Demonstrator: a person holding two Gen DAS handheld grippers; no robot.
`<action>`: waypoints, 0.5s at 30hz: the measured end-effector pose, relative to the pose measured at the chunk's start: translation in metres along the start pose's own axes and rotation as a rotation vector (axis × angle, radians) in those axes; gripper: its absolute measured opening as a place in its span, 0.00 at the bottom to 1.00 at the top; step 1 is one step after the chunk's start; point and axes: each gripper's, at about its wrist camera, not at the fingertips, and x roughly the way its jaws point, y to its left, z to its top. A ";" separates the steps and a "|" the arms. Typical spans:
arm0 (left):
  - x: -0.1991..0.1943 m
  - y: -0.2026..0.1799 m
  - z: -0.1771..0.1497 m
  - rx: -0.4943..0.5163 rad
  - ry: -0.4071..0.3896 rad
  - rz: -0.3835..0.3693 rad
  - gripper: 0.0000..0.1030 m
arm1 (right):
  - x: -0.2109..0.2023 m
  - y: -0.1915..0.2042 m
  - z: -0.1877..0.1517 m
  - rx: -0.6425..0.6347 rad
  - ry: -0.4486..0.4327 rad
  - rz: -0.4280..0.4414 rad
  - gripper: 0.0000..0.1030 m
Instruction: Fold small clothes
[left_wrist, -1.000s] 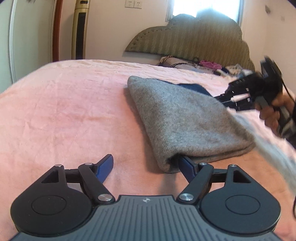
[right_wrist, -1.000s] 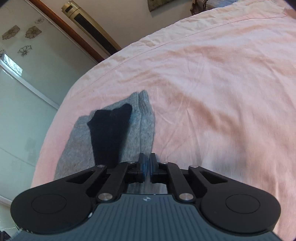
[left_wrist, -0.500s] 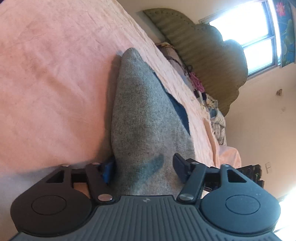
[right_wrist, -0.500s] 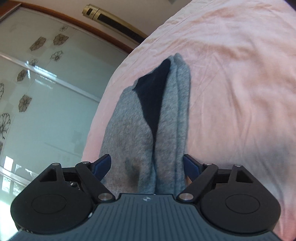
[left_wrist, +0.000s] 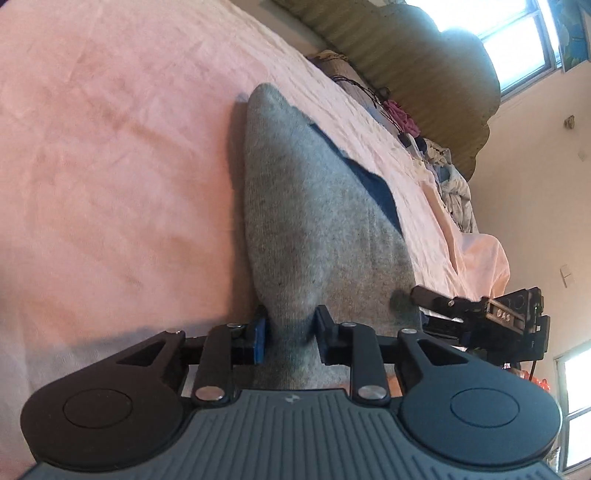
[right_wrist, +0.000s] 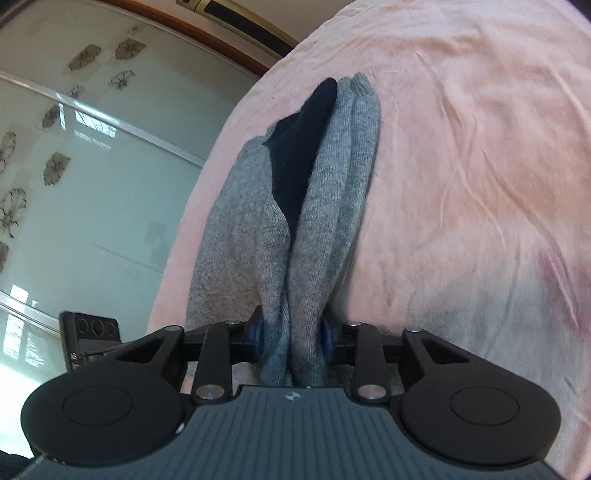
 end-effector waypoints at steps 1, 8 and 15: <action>-0.004 -0.008 0.005 0.034 -0.037 0.020 0.30 | -0.006 0.003 0.005 -0.002 -0.035 -0.002 0.62; 0.030 -0.105 0.007 0.555 -0.265 0.267 0.38 | -0.001 0.060 0.072 -0.175 -0.246 -0.112 0.65; 0.087 -0.099 0.004 0.602 -0.152 0.292 0.38 | 0.092 0.070 0.092 -0.320 -0.014 -0.331 0.66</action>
